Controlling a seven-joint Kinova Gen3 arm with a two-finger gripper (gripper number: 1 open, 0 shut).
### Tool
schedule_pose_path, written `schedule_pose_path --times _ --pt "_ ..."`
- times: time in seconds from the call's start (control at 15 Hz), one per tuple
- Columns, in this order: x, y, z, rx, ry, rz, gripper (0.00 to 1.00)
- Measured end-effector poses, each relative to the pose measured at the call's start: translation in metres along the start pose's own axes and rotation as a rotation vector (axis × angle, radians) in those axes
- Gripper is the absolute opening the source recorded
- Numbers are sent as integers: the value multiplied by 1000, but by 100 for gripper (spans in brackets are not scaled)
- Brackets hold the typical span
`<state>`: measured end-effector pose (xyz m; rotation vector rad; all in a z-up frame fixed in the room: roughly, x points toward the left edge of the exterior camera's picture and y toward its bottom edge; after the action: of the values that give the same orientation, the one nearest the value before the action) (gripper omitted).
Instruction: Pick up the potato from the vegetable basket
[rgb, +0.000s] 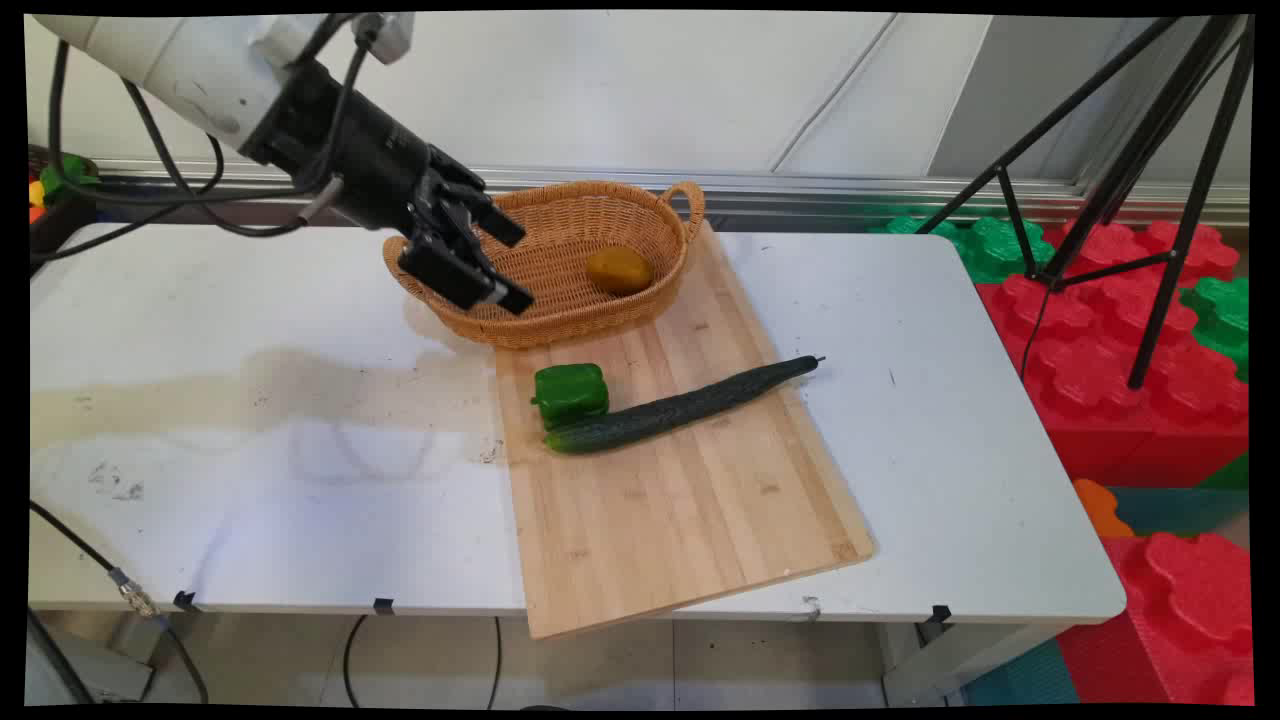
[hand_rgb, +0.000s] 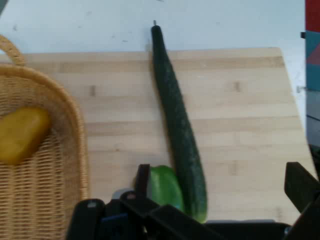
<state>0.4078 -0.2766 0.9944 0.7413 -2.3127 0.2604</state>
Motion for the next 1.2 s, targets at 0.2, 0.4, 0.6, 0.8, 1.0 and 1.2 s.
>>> schedule_pose_path --times 0.2,0.4,0.6,0.8,1.0,1.2 --pt "0 -12 -7 35 0 9 100" --pt "-1 -35 -9 88 -15 42 100" --pt "-3 -58 -5 129 -40 82 100" --pt "-4 -83 8 164 -61 120 100" --pt "-4 -101 25 184 -75 142 100" --pt "-2 -120 47 200 -92 173 100"
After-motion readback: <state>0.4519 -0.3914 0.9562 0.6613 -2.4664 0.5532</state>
